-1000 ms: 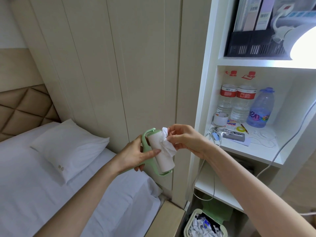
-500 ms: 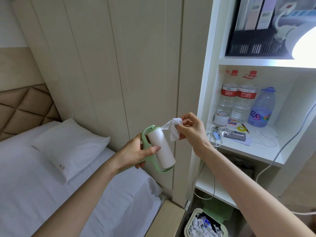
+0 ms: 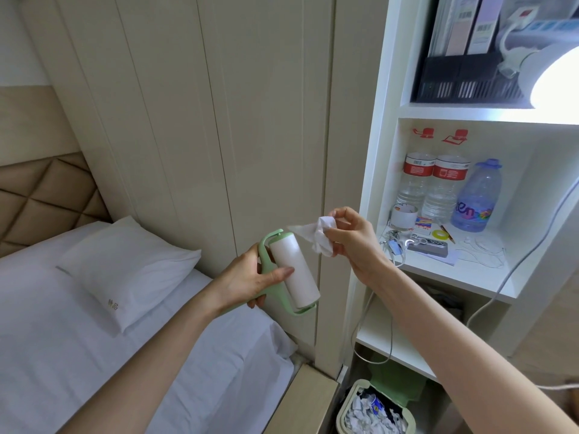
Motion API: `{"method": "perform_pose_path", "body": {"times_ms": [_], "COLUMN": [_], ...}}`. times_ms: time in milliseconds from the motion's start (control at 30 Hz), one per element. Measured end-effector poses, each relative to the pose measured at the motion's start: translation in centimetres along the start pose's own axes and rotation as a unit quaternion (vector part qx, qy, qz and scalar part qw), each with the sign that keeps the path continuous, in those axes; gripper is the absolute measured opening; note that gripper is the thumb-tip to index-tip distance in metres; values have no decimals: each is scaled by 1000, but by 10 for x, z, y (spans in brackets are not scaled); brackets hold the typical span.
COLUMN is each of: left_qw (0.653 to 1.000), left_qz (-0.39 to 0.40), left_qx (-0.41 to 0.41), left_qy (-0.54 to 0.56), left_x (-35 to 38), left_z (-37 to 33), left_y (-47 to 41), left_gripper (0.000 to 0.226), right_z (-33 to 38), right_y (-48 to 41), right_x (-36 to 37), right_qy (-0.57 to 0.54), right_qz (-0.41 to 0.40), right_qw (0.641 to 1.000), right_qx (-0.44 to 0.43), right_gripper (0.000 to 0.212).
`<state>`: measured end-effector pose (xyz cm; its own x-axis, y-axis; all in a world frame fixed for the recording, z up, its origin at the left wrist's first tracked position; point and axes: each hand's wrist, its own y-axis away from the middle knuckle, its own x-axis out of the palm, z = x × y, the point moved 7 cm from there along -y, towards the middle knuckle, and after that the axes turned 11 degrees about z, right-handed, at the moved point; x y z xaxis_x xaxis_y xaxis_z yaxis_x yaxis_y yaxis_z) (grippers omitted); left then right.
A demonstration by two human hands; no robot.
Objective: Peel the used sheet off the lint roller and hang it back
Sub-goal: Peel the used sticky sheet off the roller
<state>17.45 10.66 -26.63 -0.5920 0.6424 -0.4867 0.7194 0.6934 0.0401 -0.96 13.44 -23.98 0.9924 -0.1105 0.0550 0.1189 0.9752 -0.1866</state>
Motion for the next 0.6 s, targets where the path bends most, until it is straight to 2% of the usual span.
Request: {"method": "perform_pose_path", "body": {"times_ms": [100,233,300,400,433,533,600], "left_qw": [1000,1000,1000,1000,1000,999,999], "left_qz": [-3,-12,-18,-24,-25,-30,-30], "left_qx": [3,0,-1,1,0,-5,-8], "left_qy": [5,4,3,8,11,26,36], "left_x": [-1,-3,-3,-1,0,4,8], "left_z": [1,4,5,5,5,7,10], "left_y": [1,1,1,-1,-2,-5,-8], "left_gripper": [44,46,43,39,39,37,37], "right_z": [0,-6,-12,-16,-17,-19,-22], "right_y": [2,1,0,1,2,6,7], "right_x": [2,0,0,-4,-6,-13,-16], "right_qy": [6,-49,-79,-20,-8,1,-3], "right_qz": [26,51,92,100,82,30,15], "right_qw": [1000,997,992,994,996,999,999], "right_qx": [-7,14,35,37,33,30,33], "right_gripper": [34,16,30,45,41,10,12]}}
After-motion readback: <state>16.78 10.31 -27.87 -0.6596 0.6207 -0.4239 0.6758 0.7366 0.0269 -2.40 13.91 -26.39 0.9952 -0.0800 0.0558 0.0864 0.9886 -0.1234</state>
